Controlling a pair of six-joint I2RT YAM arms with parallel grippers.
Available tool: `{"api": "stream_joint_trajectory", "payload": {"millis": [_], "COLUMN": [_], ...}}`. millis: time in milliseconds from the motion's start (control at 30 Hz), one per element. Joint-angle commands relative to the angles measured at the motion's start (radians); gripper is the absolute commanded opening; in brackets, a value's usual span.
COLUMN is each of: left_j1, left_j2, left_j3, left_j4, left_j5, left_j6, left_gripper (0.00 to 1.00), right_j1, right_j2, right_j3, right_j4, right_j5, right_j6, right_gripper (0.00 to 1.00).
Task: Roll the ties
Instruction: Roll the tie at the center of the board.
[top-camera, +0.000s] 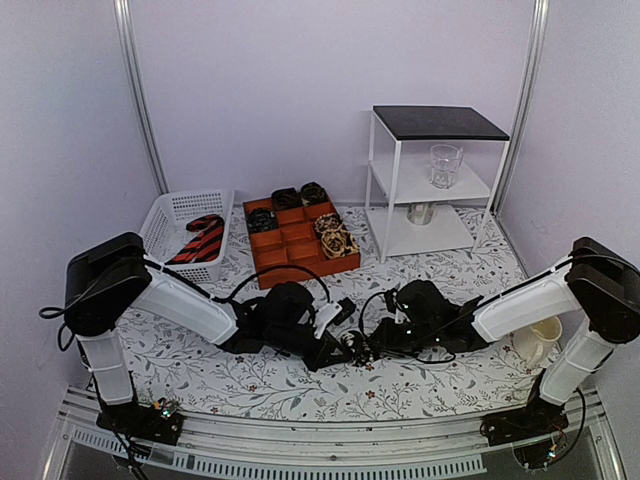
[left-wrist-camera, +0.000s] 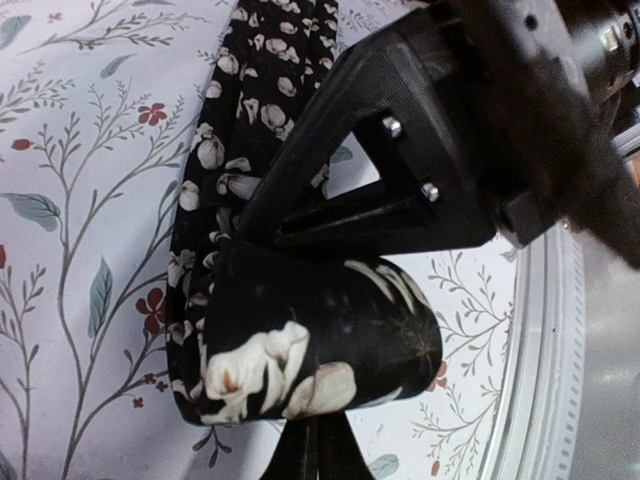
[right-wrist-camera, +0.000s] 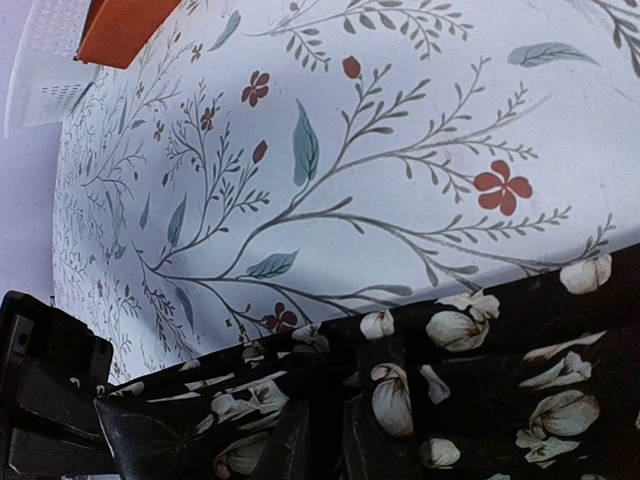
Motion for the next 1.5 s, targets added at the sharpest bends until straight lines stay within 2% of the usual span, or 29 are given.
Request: {"api": "stream_joint_trajectory", "payload": {"millis": [0,267,433,800,1133,1467], "left_j1": [-0.005,0.0,0.003,0.014,0.017,0.025], "left_j2": [0.03,0.035,0.041,0.031,0.023,0.04], "left_j3": [0.037,0.065,0.075,0.088,0.097,0.132], "left_j4": [-0.032,-0.058,-0.063,-0.071,-0.08,-0.134], "left_j5": [-0.015,-0.008,-0.004,-0.001,0.002,0.011], "left_j6": [0.016,0.019,0.018,0.024,0.036,0.048], "left_gripper": [0.0,0.0,0.0,0.0,0.0,0.0], "right_j1": [0.01,0.001,-0.006,-0.006,-0.006,-0.013], "right_j2": [-0.044,-0.086,-0.086,-0.05,-0.027,-0.064], "right_j3": [-0.022,-0.065,-0.08,-0.098,-0.1,-0.103], "right_j4": [0.001,0.088,0.099,0.178,0.185,0.121], "right_j5": [0.023,0.052,0.059,-0.03,-0.03,0.045], "right_j6": [-0.034,-0.064,-0.074,-0.091,-0.07,-0.063], "right_gripper": [0.13,0.09,0.0,0.0,0.0,0.0]}}
